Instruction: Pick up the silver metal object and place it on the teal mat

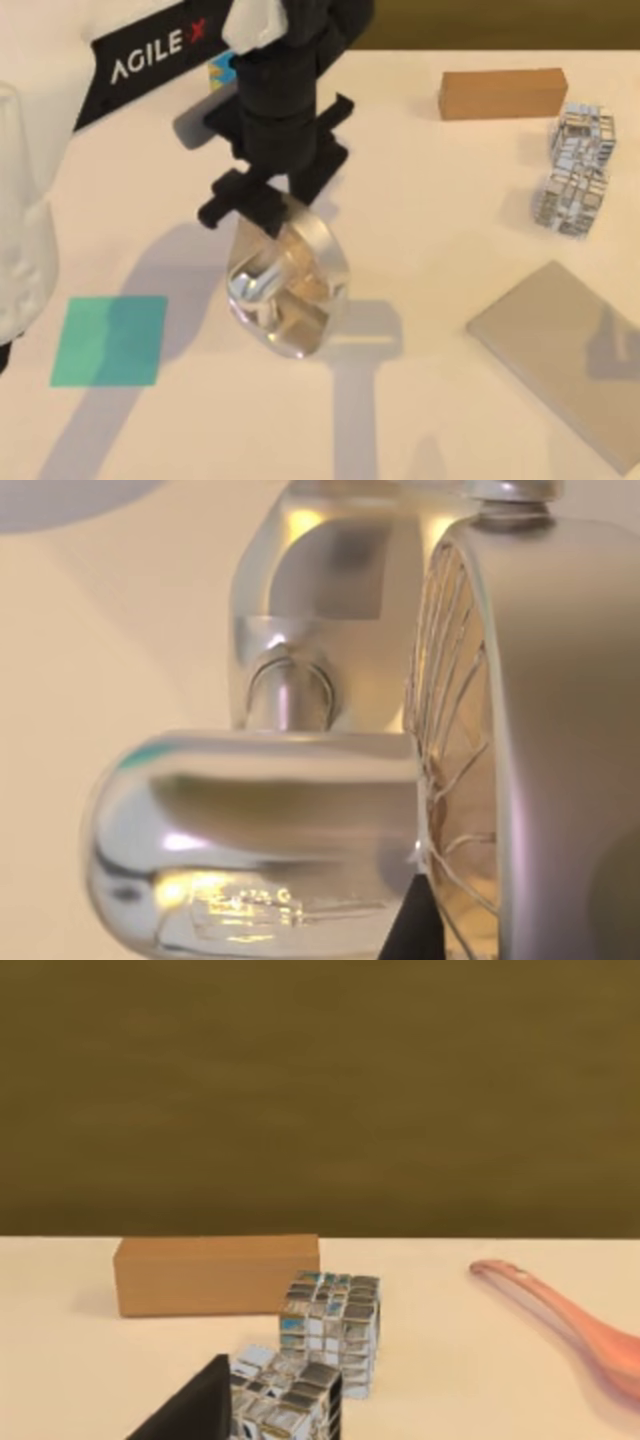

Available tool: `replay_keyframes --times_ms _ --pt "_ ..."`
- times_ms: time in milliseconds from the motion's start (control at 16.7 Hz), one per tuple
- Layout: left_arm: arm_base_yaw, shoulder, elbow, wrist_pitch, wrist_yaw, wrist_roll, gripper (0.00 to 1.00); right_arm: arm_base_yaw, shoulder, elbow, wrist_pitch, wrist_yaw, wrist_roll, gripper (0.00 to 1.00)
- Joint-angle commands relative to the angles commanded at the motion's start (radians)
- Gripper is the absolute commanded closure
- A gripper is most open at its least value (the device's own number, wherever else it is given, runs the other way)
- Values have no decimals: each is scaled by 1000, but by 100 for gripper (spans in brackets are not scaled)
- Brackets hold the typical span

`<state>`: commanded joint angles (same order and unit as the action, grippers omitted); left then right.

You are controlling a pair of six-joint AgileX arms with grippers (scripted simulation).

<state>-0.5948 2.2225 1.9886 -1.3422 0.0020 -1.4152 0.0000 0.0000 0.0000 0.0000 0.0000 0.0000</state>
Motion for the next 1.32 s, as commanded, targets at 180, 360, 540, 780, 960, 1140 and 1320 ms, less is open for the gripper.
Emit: replay_keyframes --times_ms 180,360,540,780,960,1140,1320 --pt "8 14 89 -81 0 -5 100 0 0 0 0 0 0 0" --pt "14 22 191 -168 0 -2 100 0 0 0 0 0 0 0" --pt "16 22 225 -199 0 1 100 0 0 0 0 0 0 0" --pt "10 20 222 -196 0 3 100 0 0 0 0 0 0 0" --pt "15 6 211 -193 -1 62 100 0 0 0 0 0 0 0" --pt "30 -32 181 -180 -5 216 100 0 0 0 0 0 0 0" --pt "56 -93 132 -158 -10 466 100 0 0 0 0 0 0 0"
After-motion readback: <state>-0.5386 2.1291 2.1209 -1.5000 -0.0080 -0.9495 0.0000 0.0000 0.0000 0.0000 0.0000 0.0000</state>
